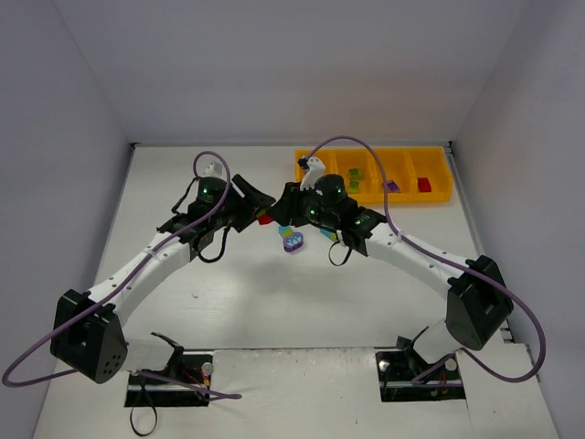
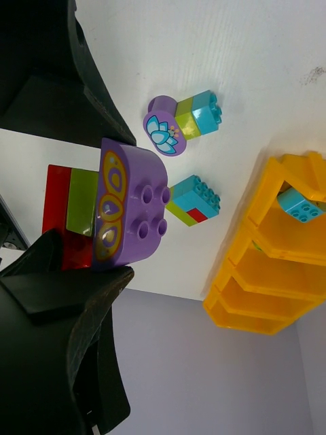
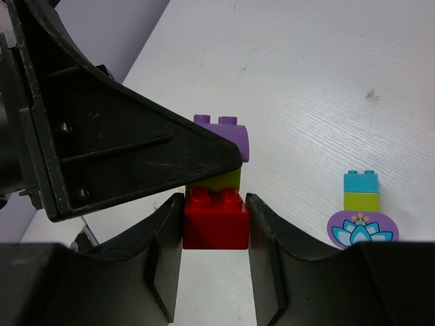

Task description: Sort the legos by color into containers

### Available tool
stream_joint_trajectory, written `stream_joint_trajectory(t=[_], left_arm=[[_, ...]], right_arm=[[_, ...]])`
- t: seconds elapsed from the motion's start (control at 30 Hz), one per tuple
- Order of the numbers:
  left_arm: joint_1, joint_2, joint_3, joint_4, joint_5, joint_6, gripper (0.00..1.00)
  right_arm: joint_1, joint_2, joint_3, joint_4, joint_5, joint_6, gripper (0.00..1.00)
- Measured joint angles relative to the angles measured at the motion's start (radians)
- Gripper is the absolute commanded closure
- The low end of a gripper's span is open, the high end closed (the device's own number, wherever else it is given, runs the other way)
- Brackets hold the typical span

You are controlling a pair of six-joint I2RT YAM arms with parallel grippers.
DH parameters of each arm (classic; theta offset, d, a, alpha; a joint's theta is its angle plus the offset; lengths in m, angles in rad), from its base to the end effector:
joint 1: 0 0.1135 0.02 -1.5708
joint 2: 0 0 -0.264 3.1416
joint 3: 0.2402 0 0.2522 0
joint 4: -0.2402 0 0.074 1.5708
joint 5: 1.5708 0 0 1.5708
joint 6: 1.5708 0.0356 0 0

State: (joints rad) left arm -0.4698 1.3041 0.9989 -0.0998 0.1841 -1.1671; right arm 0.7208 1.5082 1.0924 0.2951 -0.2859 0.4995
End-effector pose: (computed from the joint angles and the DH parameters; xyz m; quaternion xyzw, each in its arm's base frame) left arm 0.2666 -0.1427 0.3088 -0.2364 0.7986 -0.4526 0.3185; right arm 0.2632 0.2446 0.3199 -0.1757 0.7259 0.4635 0.4769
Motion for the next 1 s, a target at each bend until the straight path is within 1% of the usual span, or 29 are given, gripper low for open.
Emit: stream_joint_trajectory(t=[0.27,0.47,0.73,1.0], left_arm=[[-0.001,0.0,-0.01,0.0,0.0,0.0,0.9],[-0.001,0.0,-0.011,0.002,-0.002,0.0,0.91],[0.0,0.0,-0.011,0.009,-0.002,0.001,0.91],[0.003,-0.002,-0.013,0.002,-0.01,0.032,0.91]], right_arm=[[0.001,0.0,0.0,-0.029,0.001,-0.003,1.0],[0.001,0.0,0.0,-0.051,0.0,-0.009,1.0],[0.006,0.014,0.0,-0.149,0.037,-0.05,1.0],[-0.002,0.014,-0.033,-0.169,0.066,-0.063,1.0]])
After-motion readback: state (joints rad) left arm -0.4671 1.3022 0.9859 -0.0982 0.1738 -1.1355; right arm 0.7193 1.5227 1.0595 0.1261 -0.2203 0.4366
